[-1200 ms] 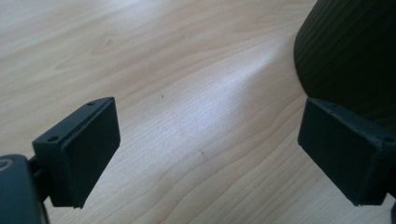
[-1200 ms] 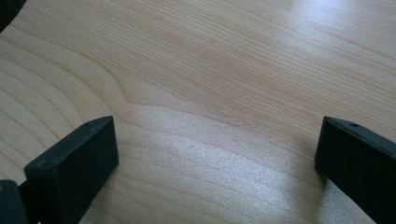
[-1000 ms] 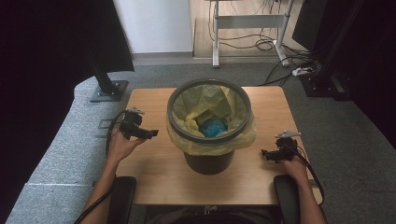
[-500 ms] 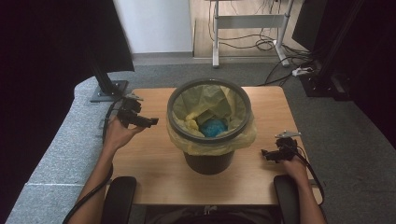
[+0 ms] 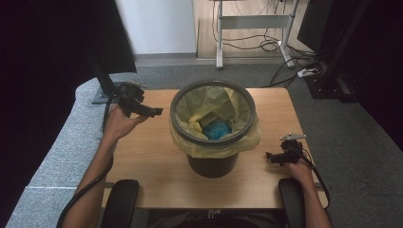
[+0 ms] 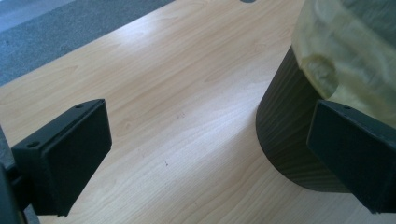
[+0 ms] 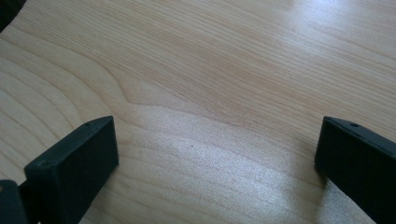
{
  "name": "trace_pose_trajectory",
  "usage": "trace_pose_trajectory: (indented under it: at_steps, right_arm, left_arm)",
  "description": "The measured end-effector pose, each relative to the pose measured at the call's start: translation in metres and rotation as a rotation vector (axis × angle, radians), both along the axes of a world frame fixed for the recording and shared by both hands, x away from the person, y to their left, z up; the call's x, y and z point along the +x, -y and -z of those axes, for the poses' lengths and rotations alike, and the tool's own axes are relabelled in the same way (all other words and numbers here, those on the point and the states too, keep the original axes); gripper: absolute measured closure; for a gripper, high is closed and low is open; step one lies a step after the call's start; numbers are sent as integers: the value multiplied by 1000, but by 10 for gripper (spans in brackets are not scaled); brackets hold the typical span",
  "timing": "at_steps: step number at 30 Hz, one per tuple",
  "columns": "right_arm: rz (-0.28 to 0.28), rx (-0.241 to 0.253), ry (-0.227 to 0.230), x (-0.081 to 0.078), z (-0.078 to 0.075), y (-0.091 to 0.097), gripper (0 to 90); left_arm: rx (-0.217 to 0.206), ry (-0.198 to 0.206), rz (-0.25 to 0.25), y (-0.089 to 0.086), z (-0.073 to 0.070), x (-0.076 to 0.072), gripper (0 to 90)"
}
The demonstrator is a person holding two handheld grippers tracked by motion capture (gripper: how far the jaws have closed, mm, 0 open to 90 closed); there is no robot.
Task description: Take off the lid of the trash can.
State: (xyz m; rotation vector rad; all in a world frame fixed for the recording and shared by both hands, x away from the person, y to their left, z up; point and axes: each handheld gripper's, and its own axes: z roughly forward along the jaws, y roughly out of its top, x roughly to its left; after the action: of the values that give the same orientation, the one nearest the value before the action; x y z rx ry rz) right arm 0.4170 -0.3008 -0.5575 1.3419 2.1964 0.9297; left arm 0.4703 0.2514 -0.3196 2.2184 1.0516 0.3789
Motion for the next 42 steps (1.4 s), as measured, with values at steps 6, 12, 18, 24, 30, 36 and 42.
trace_pose_trajectory:
  at_steps: [6, 12, 18, 24, 30, 36, 42]
  right_arm:
    - [-1, 0, 0, 0, 0, 0, 0]
    - [-3, 1, 0, 0, 0, 0, 0]
    - [-5, 1, -1, 0, 0, -1, 0]
    - [-6, 1, -1, 0, 0, -1, 0]
    - [-8, 1, -1, -1, 0, -1, 0]
    - [-8, 2, -1, -1, 0, -1, 0]
    - [-11, 1, -1, -1, 0, -1, 0]
  left_arm:
    - [-6, -4, -2, 5, -17, 3, 0]
    - [-17, 2, 2, 14, -36, 6, 0]
    - [-36, 4, 27, 25, -52, 8, 18]
    - [-45, 5, 56, 39, -64, 10, 86]
    - [-16, -9, 82, 58, -67, 16, 151]
    - [8, -22, 95, 75, -65, 22, 220]
    - [49, -43, 112, 91, -60, 27, 362]
